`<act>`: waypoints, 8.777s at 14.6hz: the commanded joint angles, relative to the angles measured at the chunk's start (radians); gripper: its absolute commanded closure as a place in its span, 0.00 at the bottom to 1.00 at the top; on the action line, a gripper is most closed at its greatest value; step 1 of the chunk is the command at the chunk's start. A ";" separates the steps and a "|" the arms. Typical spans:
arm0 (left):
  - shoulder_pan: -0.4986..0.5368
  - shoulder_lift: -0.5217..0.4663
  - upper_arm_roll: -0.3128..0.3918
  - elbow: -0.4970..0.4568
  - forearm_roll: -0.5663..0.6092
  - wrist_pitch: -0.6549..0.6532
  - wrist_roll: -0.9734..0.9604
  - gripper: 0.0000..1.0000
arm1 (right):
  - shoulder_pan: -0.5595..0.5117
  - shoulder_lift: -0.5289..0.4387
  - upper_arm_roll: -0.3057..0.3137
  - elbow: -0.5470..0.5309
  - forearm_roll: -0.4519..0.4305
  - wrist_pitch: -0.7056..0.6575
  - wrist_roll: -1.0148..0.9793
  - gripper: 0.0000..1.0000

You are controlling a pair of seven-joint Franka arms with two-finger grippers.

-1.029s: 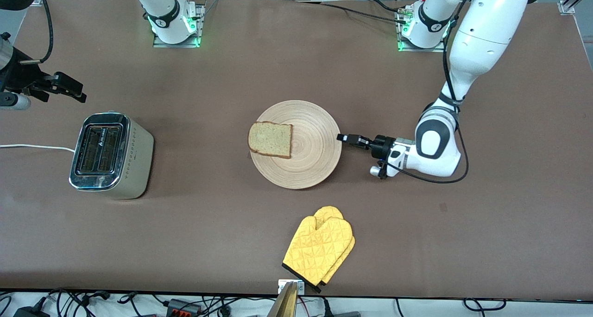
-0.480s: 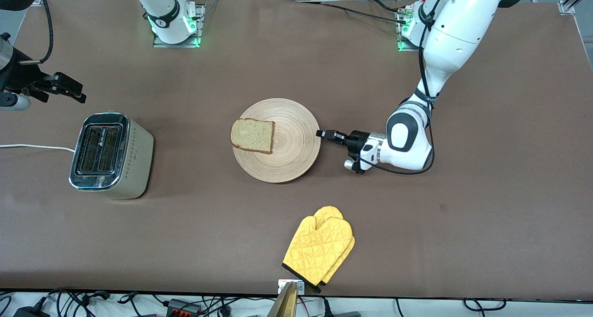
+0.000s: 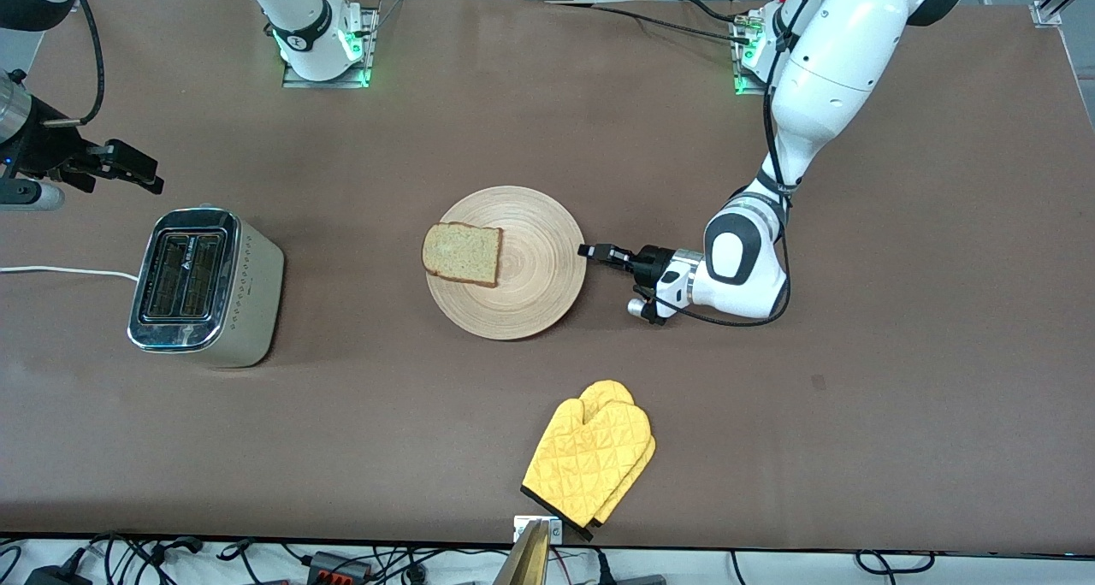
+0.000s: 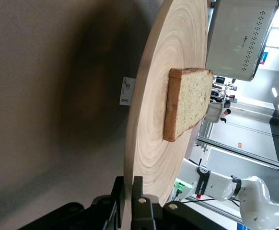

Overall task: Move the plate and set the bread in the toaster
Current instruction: 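Release the plate with the left gripper while the right gripper reaches the bread, then grasp the bread slice with the right gripper and lift it, then carry the bread with the right gripper above the toaster slot, then lower the bread into the toaster slot with the right gripper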

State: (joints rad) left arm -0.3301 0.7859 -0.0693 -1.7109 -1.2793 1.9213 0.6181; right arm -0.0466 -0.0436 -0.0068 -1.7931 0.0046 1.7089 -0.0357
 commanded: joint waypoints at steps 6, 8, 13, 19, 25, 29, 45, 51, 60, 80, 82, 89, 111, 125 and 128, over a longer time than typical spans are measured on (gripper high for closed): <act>-0.017 0.013 0.008 0.027 -0.018 0.024 0.009 0.92 | 0.008 0.002 0.008 -0.012 -0.015 0.008 0.005 0.00; -0.017 0.016 0.008 0.027 -0.018 0.024 -0.001 0.71 | 0.016 0.002 0.008 -0.012 -0.017 0.040 0.005 0.00; 0.014 0.009 0.025 0.023 0.024 0.010 -0.003 0.58 | 0.016 -0.004 0.010 -0.060 -0.015 0.081 0.013 0.00; 0.206 0.004 0.023 0.181 0.348 -0.281 -0.099 0.57 | 0.123 0.082 0.010 -0.060 -0.005 0.115 0.022 0.00; 0.396 -0.005 0.025 0.370 0.582 -0.566 -0.199 0.56 | 0.237 0.200 0.011 -0.061 0.046 0.199 0.092 0.00; 0.440 -0.034 0.025 0.545 0.824 -0.723 -0.242 0.53 | 0.373 0.299 0.011 -0.063 0.086 0.288 0.256 0.00; 0.425 -0.287 0.019 0.612 1.296 -0.748 -0.235 0.00 | 0.554 0.550 0.010 -0.063 0.232 0.531 0.520 0.16; 0.413 -0.329 0.016 0.662 1.371 -0.740 -0.247 0.00 | 0.541 0.564 0.005 -0.063 0.229 0.523 0.507 0.25; 0.454 -0.546 0.014 0.369 1.313 -0.605 -0.437 0.00 | 0.528 0.559 0.001 -0.060 0.229 0.462 0.501 0.41; 0.439 -0.843 -0.024 -0.042 1.213 -0.251 -0.584 0.00 | 0.525 0.469 -0.077 0.174 0.116 0.104 0.473 1.00; 0.437 -0.844 -0.026 -0.042 1.213 -0.264 -0.587 0.00 | 0.525 0.459 -0.093 0.262 0.036 -0.042 0.436 1.00; 0.467 -0.844 -0.014 -0.042 1.204 -0.291 -0.583 0.00 | 0.525 0.447 -0.238 0.471 -0.181 -0.382 0.153 1.00; 0.467 -0.844 -0.014 -0.041 1.192 -0.298 -0.584 0.00 | 0.449 0.508 -0.312 0.446 -0.488 -0.308 0.099 1.00; 0.467 -0.844 -0.020 -0.039 1.190 -0.317 -0.589 0.00 | 0.436 0.544 -0.312 0.428 -0.471 -0.255 0.115 1.00; 0.467 -0.844 -0.021 -0.039 1.190 -0.317 -0.589 0.00 | 0.452 0.542 -0.312 0.425 -0.468 -0.275 0.122 1.00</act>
State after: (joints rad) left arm 0.1299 -0.0437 -0.0849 -1.7416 -0.0705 1.6113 0.0385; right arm 0.3930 0.5096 -0.3196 -1.3549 -0.4659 1.4421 0.0782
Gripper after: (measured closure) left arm 0.000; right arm 0.960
